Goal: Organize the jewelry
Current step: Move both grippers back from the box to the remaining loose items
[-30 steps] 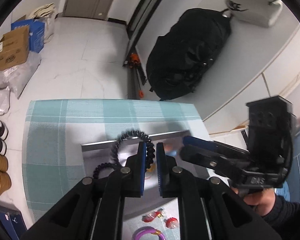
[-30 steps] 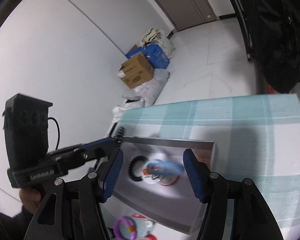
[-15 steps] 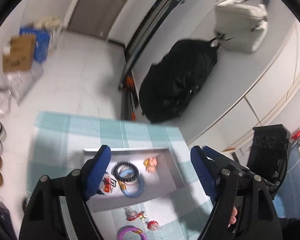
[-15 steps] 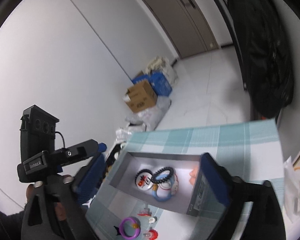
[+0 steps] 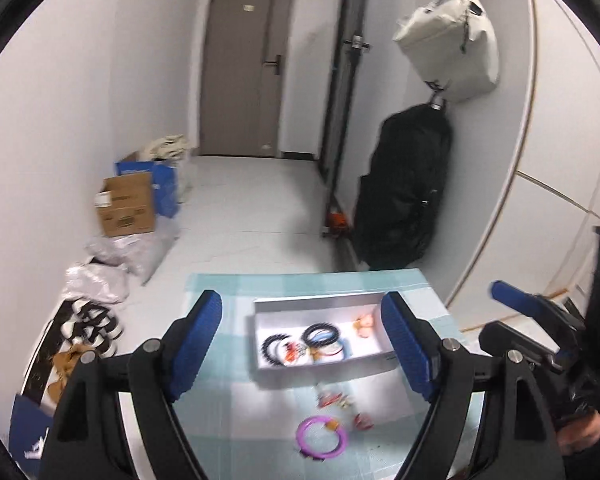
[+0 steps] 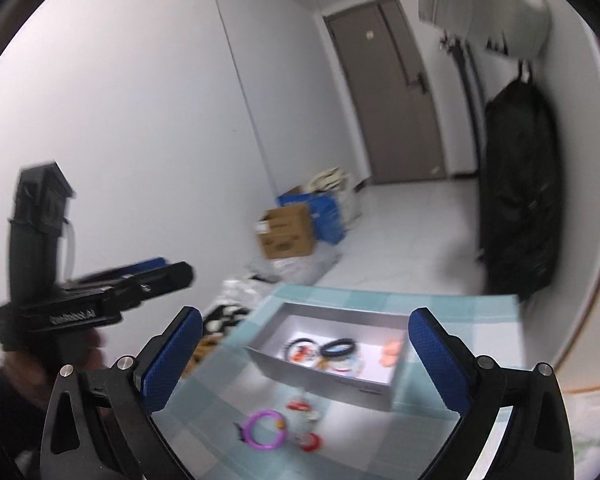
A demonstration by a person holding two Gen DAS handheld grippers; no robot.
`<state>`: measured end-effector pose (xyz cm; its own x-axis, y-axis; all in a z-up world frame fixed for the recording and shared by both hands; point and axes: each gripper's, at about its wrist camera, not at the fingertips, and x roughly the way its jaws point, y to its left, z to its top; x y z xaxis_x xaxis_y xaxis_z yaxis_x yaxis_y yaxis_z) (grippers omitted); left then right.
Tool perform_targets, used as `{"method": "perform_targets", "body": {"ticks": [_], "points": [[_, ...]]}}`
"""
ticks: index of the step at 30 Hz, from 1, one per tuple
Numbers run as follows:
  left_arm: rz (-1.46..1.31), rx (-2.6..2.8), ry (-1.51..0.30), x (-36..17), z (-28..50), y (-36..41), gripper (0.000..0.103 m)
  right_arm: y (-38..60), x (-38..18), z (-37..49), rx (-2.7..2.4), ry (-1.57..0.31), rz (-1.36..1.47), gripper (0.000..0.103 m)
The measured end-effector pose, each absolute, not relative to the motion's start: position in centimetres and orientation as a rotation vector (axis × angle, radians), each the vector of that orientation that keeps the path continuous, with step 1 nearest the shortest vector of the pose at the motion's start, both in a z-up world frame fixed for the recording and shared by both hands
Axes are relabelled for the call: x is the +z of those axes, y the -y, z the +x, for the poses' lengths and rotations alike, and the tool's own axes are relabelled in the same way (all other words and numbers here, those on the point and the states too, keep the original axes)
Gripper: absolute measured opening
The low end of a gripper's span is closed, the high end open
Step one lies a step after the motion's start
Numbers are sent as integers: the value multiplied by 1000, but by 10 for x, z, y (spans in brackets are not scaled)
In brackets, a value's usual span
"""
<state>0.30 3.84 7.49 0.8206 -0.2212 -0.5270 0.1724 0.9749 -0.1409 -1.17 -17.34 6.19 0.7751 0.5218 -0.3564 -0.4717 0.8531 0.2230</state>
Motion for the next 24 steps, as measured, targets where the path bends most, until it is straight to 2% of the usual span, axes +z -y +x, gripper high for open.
{"method": "perform_targets", "body": {"ticks": [5,9,12,24], "points": [[-109,-111,-542,68,-18,-42,78,169,51,-28,522,-431,87,103],[-28,-91,-596,55,-20,-28,78,164,45,-36,459,-418,34,103],[-73,-105,-676,41,-14,-31,78,166,40,-45,396,-364,3,103],[-115,-205,-718,17,-13,-27,78,169,19,-28,406,-497,20,103]]}}
